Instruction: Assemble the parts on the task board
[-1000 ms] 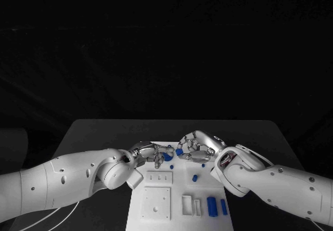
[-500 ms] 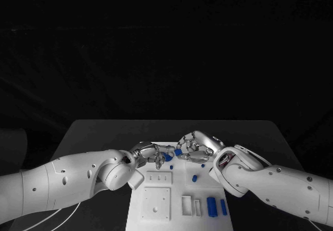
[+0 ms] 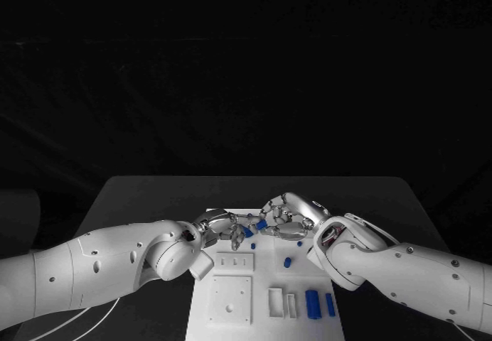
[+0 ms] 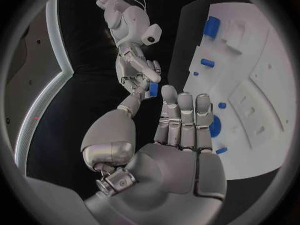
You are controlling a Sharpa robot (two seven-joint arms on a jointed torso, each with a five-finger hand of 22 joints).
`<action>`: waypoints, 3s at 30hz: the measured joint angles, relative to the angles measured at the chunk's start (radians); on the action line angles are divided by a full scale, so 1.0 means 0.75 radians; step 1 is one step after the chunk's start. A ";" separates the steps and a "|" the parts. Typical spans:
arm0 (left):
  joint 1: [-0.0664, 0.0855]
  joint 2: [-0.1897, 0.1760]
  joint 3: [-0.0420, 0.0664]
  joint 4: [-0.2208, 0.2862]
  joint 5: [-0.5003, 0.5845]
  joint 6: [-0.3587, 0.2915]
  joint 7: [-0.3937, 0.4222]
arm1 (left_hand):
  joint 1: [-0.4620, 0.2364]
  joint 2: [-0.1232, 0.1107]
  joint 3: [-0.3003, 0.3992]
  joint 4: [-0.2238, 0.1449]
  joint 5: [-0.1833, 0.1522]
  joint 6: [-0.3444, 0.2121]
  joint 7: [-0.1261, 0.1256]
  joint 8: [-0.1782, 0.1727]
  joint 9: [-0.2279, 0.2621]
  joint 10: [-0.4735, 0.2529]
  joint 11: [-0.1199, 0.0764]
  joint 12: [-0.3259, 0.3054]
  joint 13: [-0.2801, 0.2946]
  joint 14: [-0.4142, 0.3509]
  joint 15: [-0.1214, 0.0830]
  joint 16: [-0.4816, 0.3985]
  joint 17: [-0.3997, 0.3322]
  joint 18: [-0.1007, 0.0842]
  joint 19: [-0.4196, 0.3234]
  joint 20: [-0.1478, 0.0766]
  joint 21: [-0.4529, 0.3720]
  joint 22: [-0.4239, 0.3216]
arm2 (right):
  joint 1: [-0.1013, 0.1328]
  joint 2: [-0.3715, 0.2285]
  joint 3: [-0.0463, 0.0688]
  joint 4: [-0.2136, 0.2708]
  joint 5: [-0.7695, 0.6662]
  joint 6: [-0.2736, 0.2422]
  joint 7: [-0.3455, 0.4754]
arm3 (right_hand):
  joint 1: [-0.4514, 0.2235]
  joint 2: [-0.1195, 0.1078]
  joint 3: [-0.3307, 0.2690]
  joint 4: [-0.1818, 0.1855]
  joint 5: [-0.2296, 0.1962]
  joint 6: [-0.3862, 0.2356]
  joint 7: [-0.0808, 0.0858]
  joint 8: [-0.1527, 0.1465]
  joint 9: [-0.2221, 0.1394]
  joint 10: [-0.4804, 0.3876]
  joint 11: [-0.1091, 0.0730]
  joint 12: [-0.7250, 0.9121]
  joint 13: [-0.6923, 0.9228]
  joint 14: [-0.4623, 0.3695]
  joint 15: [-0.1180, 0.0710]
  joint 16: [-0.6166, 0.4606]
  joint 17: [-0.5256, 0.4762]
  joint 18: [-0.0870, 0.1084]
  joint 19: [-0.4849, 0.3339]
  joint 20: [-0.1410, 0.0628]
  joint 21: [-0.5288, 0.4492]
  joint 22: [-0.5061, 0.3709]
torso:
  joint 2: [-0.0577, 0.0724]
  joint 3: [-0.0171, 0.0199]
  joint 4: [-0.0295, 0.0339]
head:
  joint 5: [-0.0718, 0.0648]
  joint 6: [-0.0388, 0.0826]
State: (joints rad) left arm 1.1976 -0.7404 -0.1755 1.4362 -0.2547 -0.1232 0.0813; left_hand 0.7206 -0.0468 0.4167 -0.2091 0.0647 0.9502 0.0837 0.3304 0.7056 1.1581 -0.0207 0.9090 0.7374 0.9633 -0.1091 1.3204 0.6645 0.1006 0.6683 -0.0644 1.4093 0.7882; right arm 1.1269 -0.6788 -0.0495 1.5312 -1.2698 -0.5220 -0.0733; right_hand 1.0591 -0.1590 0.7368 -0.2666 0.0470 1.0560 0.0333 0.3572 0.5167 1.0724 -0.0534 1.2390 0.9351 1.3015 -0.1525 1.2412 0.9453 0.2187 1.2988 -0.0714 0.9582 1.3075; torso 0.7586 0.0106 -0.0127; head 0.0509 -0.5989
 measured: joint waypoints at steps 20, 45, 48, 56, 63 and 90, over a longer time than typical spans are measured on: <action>0.000 0.002 0.000 0.001 -0.013 0.012 0.004 | 0.003 0.056 0.003 -0.044 0.057 -0.005 0.005 0.009 0.044 0.002 -0.002 0.000 -0.006 -0.005 -0.005 0.005 -0.003 0.000 -0.010 0.000 0.005 -0.001 | -0.001 0.006 0.000 0.010 0.003 0.017 -0.001 | -0.012 -0.006 0.010 0.003 -0.001 0.000 0.000 0.000 0.000 0.000 0.000 0.000 0.001 -0.001 0.001 0.000 0.000 0.000 0.000 0.000 0.000 0.000 | 0.000 -0.0006 -0.0001 | -0.002 -0.002; 0.000 0.003 0.001 0.000 -0.019 0.052 0.001 | 0.152 0.133 0.054 -0.105 0.067 0.000 -0.001 0.009 0.073 0.011 -0.011 -0.014 -0.023 -0.001 -0.009 0.005 -0.010 0.000 -0.010 0.000 0.015 -0.004 | -0.002 0.015 -0.001 -0.005 0.011 0.042 -0.004 | -0.010 -0.005 0.009 0.002 -0.001 0.004 -0.003 0.000 0.000 0.005 -0.005 0.000 0.002 -0.001 0.003 0.000 0.001 0.000 0.002 0.003 0.000 0.000 | 0.000 -0.0003 -0.0003 | -0.001 -0.002; 0.000 0.003 0.001 0.000 -0.020 0.052 0.000 | 0.165 0.135 0.054 -0.105 0.067 0.000 -0.001 0.008 0.073 0.016 -0.006 -0.019 -0.025 -0.001 -0.009 0.005 -0.010 0.000 -0.010 0.000 0.015 -0.006 | -0.002 0.015 -0.001 -0.006 0.012 0.044 -0.004 | -0.009 -0.004 0.009 0.002 -0.001 0.004 -0.003 0.000 0.000 0.005 -0.005 0.000 0.002 -0.001 0.003 0.000 0.001 0.000 0.002 0.003 0.000 0.000 | 0.000 0.0001 -0.0003 | -0.002 -0.002; 0.000 0.003 0.001 0.000 -0.019 0.050 0.005 | 0.204 0.174 0.052 -0.104 0.070 0.052 -0.014 0.005 0.083 0.029 -0.018 -0.019 -0.028 0.000 -0.008 0.011 -0.011 0.000 -0.010 0.000 0.021 -0.007 | -0.002 0.015 -0.001 -0.007 0.014 0.052 -0.005 | -0.009 -0.004 0.017 0.002 -0.002 0.004 -0.003 0.000 0.000 0.005 -0.005 0.000 0.002 -0.002 0.003 0.000 0.001 0.000 0.002 0.003 0.000 0.000 | 0.000 0.0003 -0.0003 | -0.003 -0.003; 0.000 0.003 0.001 -0.001 -0.019 0.043 0.015 | 0.224 0.194 0.040 -0.110 0.129 0.119 -0.038 0.031 0.084 0.071 -0.042 -0.036 -0.039 0.020 -0.014 0.017 -0.011 0.000 -0.010 0.000 0.036 -0.007 | -0.002 0.015 0.000 -0.008 0.014 0.063 -0.004 | -0.009 -0.004 0.017 0.002 0.000 0.004 -0.003 0.000 0.000 0.005 -0.005 -0.005 0.002 -0.002 0.003 0.000 0.001 0.000 0.002 0.003 0.000 0.001 | 0.000 0.0003 -0.0004 | -0.004 -0.003; -0.001 -0.006 0.000 -0.013 -0.091 0.007 -0.024 | 0.243 0.185 0.017 -0.109 0.160 0.162 -0.043 0.036 0.084 0.114 -0.051 -0.057 -0.050 0.029 -0.019 0.022 -0.011 0.000 -0.009 0.000 0.047 -0.008 | -0.001 -0.037 0.000 -0.052 0.172 0.059 0.002 | -0.120 -0.073 -0.208 0.006 0.137 -0.123 0.105 -0.127 0.033 -0.137 0.093 -0.053 -0.004 -0.096 0.072 -0.028 0.011 -0.026 -0.084 -0.003 -0.039 0.001 | -0.001 0.0006 -0.0008 | 0.000 -0.004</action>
State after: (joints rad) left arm 1.1970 -0.7445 -0.1752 1.4262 -0.3232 -0.1179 0.0632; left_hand 0.9028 0.0923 0.4293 -0.2908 0.1845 1.0719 0.0515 0.3576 0.7683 1.2439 -0.0591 0.8665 0.6998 0.9852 -0.1235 1.3367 0.6565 0.1006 0.6612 -0.0644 1.4443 0.7821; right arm 1.1262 -0.7065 -0.0497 1.4921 -1.1411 -0.4777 -0.0718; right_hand 0.9691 -0.2135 0.5806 -0.2621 0.1497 0.9634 0.1123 0.2619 0.5417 0.9700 0.0163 1.1989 0.9318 1.2293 -0.0982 1.2205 0.9535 0.1989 1.2357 -0.0733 0.9290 1.3078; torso 0.7579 0.0111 -0.0132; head 0.0509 -0.6017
